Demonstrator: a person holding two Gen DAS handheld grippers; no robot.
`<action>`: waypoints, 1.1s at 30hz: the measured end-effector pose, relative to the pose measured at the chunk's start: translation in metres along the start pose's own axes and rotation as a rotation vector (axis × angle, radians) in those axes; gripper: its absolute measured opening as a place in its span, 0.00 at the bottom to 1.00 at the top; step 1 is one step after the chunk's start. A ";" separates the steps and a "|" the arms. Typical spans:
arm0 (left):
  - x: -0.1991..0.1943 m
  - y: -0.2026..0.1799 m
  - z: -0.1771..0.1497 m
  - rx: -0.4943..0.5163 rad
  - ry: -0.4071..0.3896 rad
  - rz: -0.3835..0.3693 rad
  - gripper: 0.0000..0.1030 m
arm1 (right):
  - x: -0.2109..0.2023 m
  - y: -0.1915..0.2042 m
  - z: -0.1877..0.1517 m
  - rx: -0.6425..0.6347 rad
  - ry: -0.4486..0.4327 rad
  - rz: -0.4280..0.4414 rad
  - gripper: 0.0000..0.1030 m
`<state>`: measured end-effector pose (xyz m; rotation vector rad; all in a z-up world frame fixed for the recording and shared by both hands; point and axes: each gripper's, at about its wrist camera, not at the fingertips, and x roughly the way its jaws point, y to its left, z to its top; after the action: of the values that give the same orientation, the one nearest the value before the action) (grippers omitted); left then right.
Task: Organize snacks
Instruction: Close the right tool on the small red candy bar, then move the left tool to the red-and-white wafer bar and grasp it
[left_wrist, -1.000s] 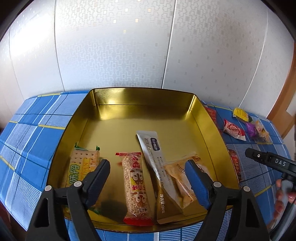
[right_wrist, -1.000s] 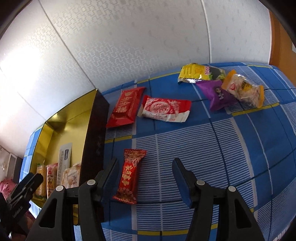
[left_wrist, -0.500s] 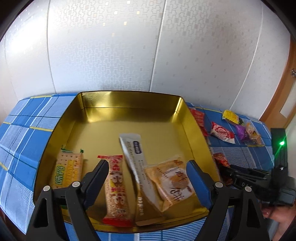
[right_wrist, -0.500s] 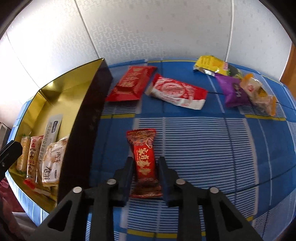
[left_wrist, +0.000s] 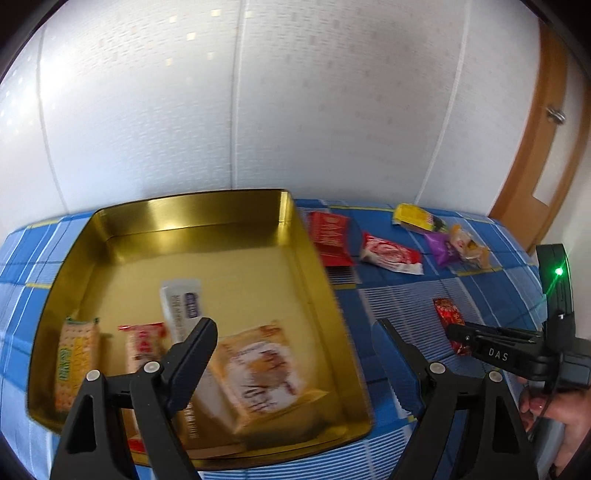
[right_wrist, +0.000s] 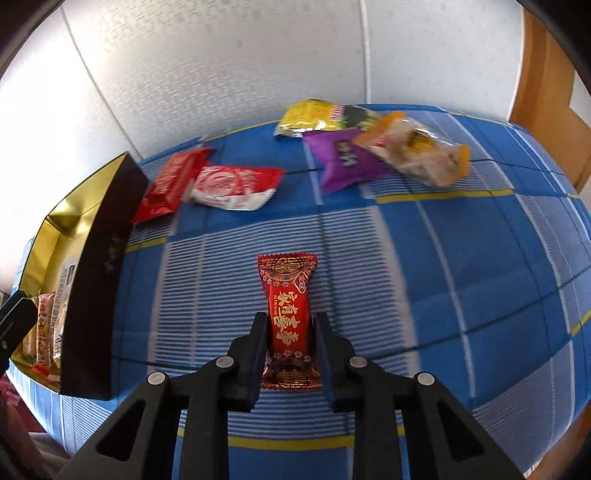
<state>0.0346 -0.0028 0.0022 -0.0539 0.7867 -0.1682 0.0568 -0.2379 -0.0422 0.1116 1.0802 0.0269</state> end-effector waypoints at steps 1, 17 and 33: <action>0.002 -0.006 0.001 0.013 0.000 -0.008 0.83 | -0.001 -0.005 -0.001 0.008 -0.001 -0.003 0.24; 0.045 -0.087 0.024 0.148 0.068 -0.088 0.83 | -0.004 -0.034 -0.003 0.075 -0.006 -0.011 0.24; 0.154 -0.128 0.085 0.267 0.148 -0.042 0.83 | -0.009 -0.062 -0.001 0.191 -0.015 0.018 0.24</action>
<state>0.1851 -0.1568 -0.0310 0.1964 0.9053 -0.3181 0.0491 -0.2999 -0.0411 0.2926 1.0651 -0.0610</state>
